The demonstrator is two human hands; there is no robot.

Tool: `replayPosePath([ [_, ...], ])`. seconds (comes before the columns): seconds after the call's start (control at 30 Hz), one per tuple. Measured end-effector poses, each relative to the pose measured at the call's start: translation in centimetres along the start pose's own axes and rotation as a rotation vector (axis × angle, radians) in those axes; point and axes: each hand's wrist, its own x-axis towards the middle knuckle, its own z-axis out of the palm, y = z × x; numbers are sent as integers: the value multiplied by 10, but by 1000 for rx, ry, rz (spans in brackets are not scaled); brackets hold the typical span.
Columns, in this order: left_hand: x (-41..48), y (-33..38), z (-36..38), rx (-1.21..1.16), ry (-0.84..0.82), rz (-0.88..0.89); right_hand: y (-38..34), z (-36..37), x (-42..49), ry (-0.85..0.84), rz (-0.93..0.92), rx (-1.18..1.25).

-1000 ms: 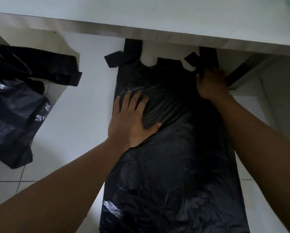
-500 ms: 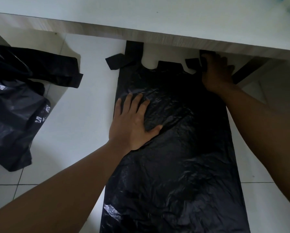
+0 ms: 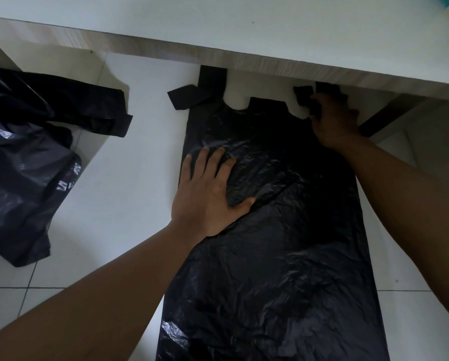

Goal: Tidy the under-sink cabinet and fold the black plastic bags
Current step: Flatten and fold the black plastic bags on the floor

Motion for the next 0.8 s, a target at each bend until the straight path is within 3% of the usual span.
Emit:
replayPosePath([
  [0.17, -1, 0, 0, -1, 12, 3, -1, -1, 4, 271, 10, -32],
  [0.27, 0, 0, 1, 2, 14, 4, 1, -4, 6, 331, 36, -45],
  [0.6, 0, 1, -1, 1, 12, 0, 12, 0, 11, 254, 229, 232],
  [0.7, 0, 0, 0, 6, 18, 2, 11, -4, 6, 298, 125, 160],
  [0.8, 0, 0, 1, 4, 24, 4, 6, -1, 0, 143, 5, -13],
])
